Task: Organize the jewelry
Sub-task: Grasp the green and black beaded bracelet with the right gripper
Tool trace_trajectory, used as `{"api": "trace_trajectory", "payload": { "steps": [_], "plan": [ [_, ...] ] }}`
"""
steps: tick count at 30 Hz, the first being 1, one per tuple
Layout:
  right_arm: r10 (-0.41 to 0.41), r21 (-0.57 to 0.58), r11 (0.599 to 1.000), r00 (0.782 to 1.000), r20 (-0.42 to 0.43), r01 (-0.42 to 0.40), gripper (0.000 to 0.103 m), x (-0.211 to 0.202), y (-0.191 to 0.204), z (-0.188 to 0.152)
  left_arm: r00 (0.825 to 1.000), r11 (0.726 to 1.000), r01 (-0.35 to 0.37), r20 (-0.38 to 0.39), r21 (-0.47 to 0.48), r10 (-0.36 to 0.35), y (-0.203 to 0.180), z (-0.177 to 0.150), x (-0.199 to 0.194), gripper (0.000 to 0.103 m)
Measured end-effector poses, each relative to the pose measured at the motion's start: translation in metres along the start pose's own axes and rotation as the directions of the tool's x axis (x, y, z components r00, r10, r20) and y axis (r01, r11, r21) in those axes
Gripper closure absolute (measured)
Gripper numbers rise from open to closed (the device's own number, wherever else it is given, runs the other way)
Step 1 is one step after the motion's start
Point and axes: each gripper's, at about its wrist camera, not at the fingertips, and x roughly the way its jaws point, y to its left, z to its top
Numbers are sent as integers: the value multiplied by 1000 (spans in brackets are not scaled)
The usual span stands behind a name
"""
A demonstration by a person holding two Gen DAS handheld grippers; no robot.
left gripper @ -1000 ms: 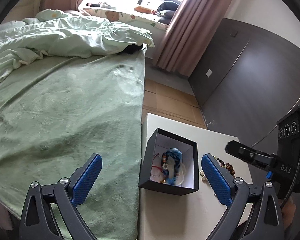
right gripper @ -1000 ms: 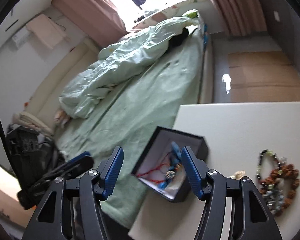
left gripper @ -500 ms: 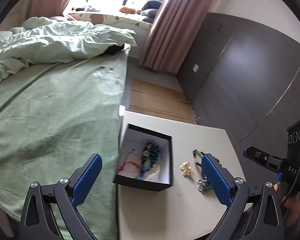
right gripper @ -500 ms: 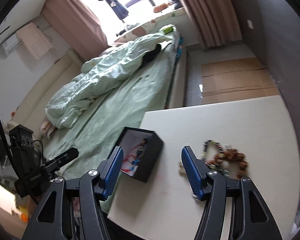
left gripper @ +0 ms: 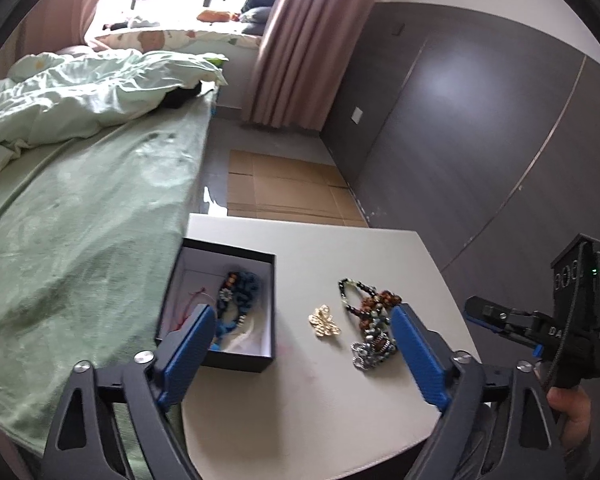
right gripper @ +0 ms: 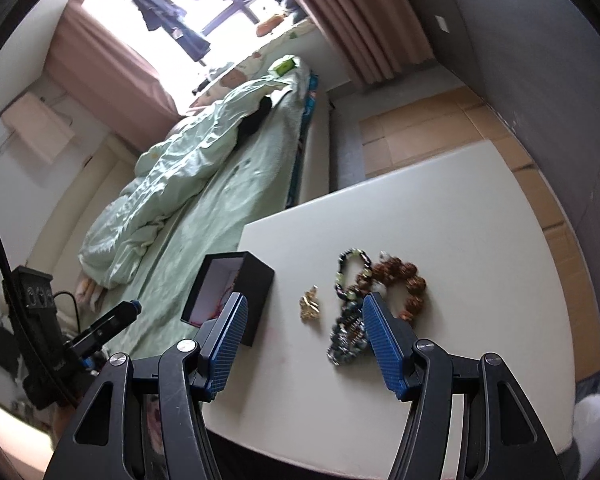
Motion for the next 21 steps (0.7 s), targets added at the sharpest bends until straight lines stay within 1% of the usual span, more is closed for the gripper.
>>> {"api": "trace_trajectory", "payload": {
  "steps": [2, 4, 5, 6, 7, 10, 12, 13, 17, 21],
  "plan": [
    [1, 28, 1000, 1000, -7, -1, 44, 1, -8, -5, 1000, 1000, 8, -11, 15, -8, -6, -2, 3, 22],
    [5, 47, 999, 1000, -17, -4, 48, 4, -14, -10, 1000, 1000, 15, -23, 27, -14, -11, -4, 7, 28],
    [15, 55, 998, 1000, -25, -14, 55, 7, -17, -12, 999, 999, 14, -32, 35, -13, -14, -5, 10, 34],
    [24, 63, 998, 999, -34, -22, 60, 10, -19, -14, 999, 999, 8, -37, 41, -6, -16, -6, 11, 37],
    [28, 70, 997, 999, -44, -24, 61, 13, -22, -16, 999, 999, 0, -43, 51, 2, -20, -7, 14, 40],
    [39, 90, 995, 997, -66, -33, 66, 24, -27, -20, 999, 997, 6, -51, 70, -2, -26, -8, 19, 40],
    [51, 109, 993, 995, -86, -42, 77, 32, -32, -22, 998, 997, 3, -58, 78, 2, -28, -9, 24, 41],
    [53, 116, 992, 994, -96, -42, 79, 37, -34, -22, 998, 997, 1, -65, 81, 4, -29, -9, 27, 41],
    [41, 129, 991, 993, -115, -26, 79, 51, -40, -21, 996, 997, -1, -92, 82, 8, -30, -10, 40, 44],
    [22, 129, 992, 991, -131, -5, 79, 64, -46, -15, 995, 997, -2, -97, 83, 10, -31, -9, 47, 44]
  ]
}}
